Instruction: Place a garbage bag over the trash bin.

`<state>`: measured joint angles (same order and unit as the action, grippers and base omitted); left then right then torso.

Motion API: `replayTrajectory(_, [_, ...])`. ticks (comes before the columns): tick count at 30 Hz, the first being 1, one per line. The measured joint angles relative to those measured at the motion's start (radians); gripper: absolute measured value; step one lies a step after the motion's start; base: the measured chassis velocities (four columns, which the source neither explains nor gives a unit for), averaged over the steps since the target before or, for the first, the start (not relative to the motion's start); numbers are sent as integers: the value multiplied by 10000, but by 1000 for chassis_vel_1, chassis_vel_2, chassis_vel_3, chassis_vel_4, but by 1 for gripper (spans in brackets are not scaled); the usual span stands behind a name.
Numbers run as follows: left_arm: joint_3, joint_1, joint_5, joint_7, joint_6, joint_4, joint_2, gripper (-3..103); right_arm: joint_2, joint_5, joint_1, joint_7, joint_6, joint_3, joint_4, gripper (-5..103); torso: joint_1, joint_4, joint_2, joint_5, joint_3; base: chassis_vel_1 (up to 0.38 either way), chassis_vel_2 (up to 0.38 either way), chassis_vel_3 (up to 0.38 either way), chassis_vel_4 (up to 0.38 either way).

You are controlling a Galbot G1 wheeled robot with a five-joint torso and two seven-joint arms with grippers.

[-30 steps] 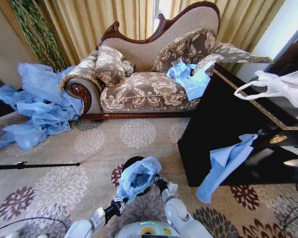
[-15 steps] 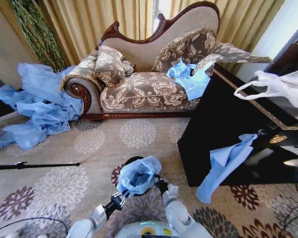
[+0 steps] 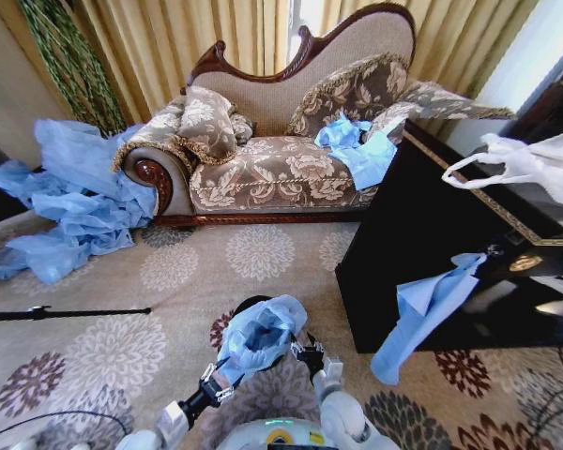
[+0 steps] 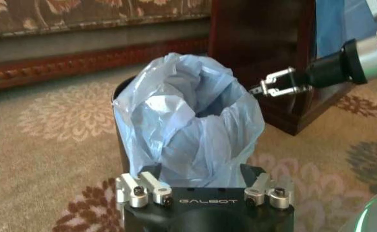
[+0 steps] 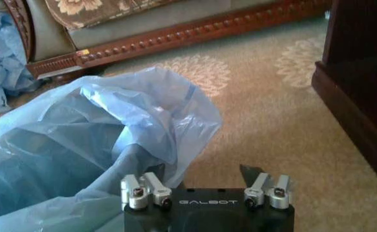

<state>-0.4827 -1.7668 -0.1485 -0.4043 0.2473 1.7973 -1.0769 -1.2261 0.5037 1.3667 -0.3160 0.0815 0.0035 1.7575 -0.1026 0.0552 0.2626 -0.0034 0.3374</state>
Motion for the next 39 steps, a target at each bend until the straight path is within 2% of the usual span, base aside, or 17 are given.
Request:
replayTrajectory(1, [0, 0, 0, 0, 0, 0, 0, 83, 0, 0, 0, 0, 0, 0, 0, 76, 0, 0, 0, 0, 0, 0, 0, 0, 0])
replayTrajectory(2, [-15, -66, -132, 0, 76, 68, -20, 93, 95, -123, 134, 138, -102, 81, 113, 86, 0, 0, 0, 0, 0, 0, 0, 0, 0])
replayTrajectory(6, [-105, -283, -493, 88, 113, 408, -94, 100, 370, -422, 587, 450, -284, 319, 645, 99, 0, 2, 0, 0, 0, 0, 0, 0, 0])
replayTrajectory(11, [-491, -725, -971, 230, -59, 1114, -161, 100, 825, -495, 811, 792, -349, 586, 1372, 100, 1, 1, 0, 1, 0, 0, 0, 0, 0])
replayTrajectory(19, [-1179, -1335, -1333, 199, -270, 1792, -169, 100, 1807, 353, 635, 879, -112, 578, 2172, 100, 0, 0, 0, 0, 0, 0, 0, 0, 0])
replayTrajectory(22, [-1366, -1294, -1644, 423, -672, 1975, -197, 100, 2107, 895, 194, 1191, 11, 567, 2158, 100, 0, 0, 0, 1, 1, 0, 0, 0, 0])
replayTrajectory(23, [-1404, -1233, -1780, 544, -856, 2020, -197, 100, 2219, 1113, 3, 1417, 86, 578, 2086, 100, 0, 0, 0, 1, 1, 0, 0, 0, 0])
replayTrajectory(24, [-1411, -1087, -2074, 879, -1294, 2085, -144, 100, 2492, 1678, -424, 2106, 303, 666, 1848, 100, 0, 0, 0, 0, 1, 0, 0, 0, 0])
replayTrajectory(25, [-1411, -1087, -2074, 879, -1294, 2085, -144, 100, 2492, 1678, -424, 2106, 303, 666, 1848, 100, 0, 0, 0, 0, 1, 0, 0, 0, 0])
replayTrajectory(27, [-1351, -918, -2436, 1324, -1874, 2111, -52, 100, 2785, 2329, -825, 2881, 652, 827, 1565, 100, 0, -2, 0, 2, 2, 0, 0, 0, 0])
replayTrajectory(29, [-1150, -556, -3311, 1851, -2995, 2068, 148, 100, 3272, 3280, -1717, 4365, 1172, 968, 816, 100, 0, 2, 0, -3, 2, 0, 0, 0, 0])
replayTrajectory(30, [-1112, -427, -3514, 1869, -3302, 1999, 218, 100, 3372, 3551, -2041, 4843, 1273, 942, 493, 100, 0, 0, 0, -3, 2, 0, 0, 0, 0])
replayTrajectory(31, [-1112, -427, -3514, 1869, -3302, 1999, 218, 100, 3372, 3551, -2041, 4843, 1273, 942, 493, 100, 0, 0, 0, -3, 2, 0, 0, 0, 0])
replayTrajectory(33, [-1019, -39, -4012, 1618, -3900, 1691, 433, 100, 3441, 4120, -2956, 5920, 1577, 719, -454, 100, -1, 1, 0, -1, 2, 0, 0, 0, 0])
replayTrajectory(34, [-1019, -39, -4012, 1618, -3900, 1691, 433, 100, 3441, 4120, -2956, 5920, 1577, 719, -454, 100, -1, 1, 0, -1, 2, 0, 0, 0, 0])
replayTrajectory(37, [-971, 413, -4642, 810, -4674, 1204, 762, 100, 3176, 4412, -4161, 7535, 1685, 72, -2017, 100, -1, 2, -1, 5, 3, 0, 0, 0, 0])
replayTrajectory(39, [-938, 526, -4681, 515, -4759, 1043, 859, 100, 3035, 4356, -4562, 7983, 1623, -162, -2533, 100, -1, 2, -1, 5, 2, 0, 0, 0, 0])
